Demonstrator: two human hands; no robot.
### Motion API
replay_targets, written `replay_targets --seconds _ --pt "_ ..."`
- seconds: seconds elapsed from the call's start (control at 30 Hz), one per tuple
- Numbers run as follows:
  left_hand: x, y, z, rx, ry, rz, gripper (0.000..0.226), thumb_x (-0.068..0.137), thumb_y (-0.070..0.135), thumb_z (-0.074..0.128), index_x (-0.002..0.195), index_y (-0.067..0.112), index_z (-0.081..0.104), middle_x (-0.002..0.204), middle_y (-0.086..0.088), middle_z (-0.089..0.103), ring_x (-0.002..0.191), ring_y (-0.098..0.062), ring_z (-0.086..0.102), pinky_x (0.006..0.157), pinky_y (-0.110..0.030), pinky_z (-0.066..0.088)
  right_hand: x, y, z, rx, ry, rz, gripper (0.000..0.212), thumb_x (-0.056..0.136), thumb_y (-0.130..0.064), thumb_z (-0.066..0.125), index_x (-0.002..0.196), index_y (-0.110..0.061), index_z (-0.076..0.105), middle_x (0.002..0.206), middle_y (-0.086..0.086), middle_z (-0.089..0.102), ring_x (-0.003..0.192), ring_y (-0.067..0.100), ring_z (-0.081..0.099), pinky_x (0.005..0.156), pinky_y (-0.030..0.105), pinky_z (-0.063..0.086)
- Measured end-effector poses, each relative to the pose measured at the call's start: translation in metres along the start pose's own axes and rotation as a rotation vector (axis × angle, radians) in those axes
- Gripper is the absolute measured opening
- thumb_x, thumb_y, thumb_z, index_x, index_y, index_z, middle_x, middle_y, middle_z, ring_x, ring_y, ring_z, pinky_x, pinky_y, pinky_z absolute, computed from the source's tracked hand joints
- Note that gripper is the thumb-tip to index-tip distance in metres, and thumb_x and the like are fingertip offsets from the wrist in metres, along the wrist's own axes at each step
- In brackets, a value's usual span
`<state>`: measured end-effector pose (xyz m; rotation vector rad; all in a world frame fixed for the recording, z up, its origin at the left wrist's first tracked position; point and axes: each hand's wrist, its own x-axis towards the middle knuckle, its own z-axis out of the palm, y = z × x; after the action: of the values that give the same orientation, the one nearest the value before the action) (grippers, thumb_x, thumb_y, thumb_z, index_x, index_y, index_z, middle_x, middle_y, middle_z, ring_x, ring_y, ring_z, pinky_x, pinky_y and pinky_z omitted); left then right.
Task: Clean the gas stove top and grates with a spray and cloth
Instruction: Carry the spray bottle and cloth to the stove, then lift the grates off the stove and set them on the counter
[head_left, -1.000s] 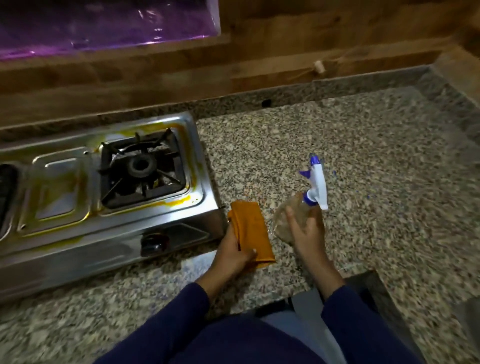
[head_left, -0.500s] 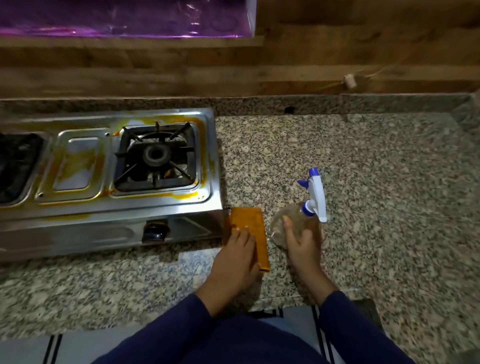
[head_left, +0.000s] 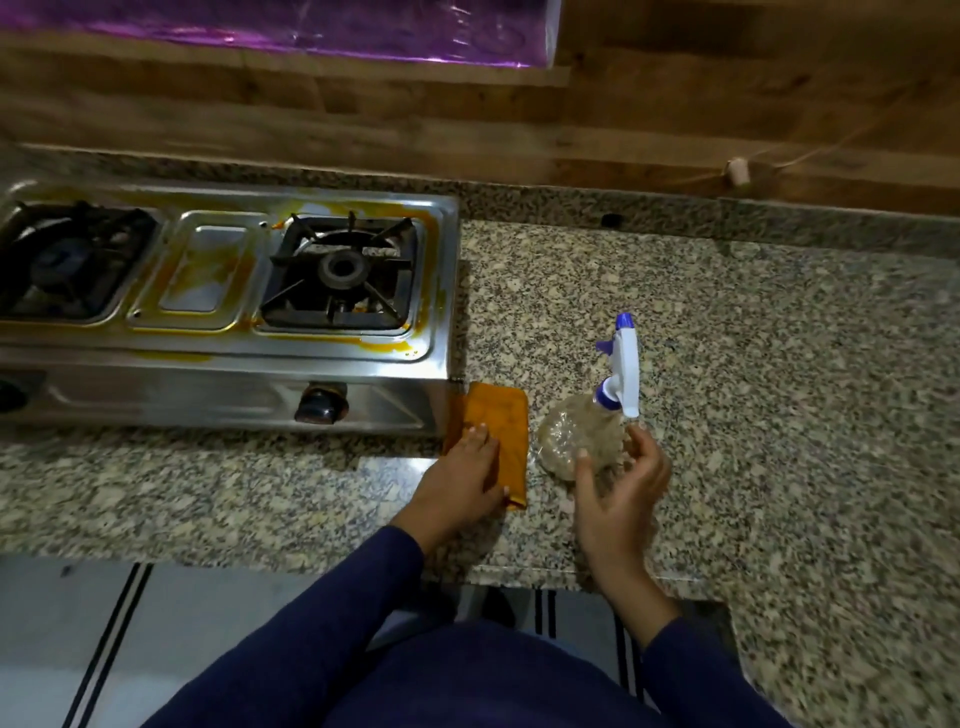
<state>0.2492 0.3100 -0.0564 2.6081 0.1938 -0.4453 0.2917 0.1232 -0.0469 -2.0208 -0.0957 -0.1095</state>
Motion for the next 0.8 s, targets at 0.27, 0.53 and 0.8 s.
replay_targets --seconds 0.27,0.53,0.8 --pt "-0.062 -0.038 -0.065 -0.311 0.54 0.049 0.03 0.095 0.033 0.057 0.123 0.026 0.066 0.12 0.01 0.066 0.11 -0.006 0.06 0.09 -0.03 0.052 0.001 -0.077 0.048 0.081 -0.409 -0.336 0.019 0.096 -0.032 0.053 0.114 -0.029 0.056 0.105 -0.005 0.057 0.099 0.012 0.057 0.083 0.028 0.049" --pt "-0.089 -0.133 -0.106 -0.19 0.773 -0.072 0.032 0.094 0.022 0.058 0.125 0.017 0.064 0.123 0.002 0.065 0.118 -0.017 0.057 0.098 -0.034 0.048 0.063 -0.153 0.179 -0.302 -0.318 -0.445 0.031 0.095 -0.029 0.06 0.12 -0.011 0.064 0.112 0.01 0.058 0.11 0.029 0.049 0.094 0.036 0.043" --pt "-0.101 -0.208 -0.149 -0.191 0.754 0.194 0.03 0.094 0.022 0.061 0.123 0.015 0.066 0.118 0.001 0.068 0.112 -0.018 0.06 0.096 -0.032 0.047 0.068 -0.176 0.236 -0.711 -0.118 -0.349 0.021 0.095 -0.019 0.057 0.098 -0.005 0.072 0.118 0.016 0.059 0.11 0.038 0.044 0.092 0.046 0.039"
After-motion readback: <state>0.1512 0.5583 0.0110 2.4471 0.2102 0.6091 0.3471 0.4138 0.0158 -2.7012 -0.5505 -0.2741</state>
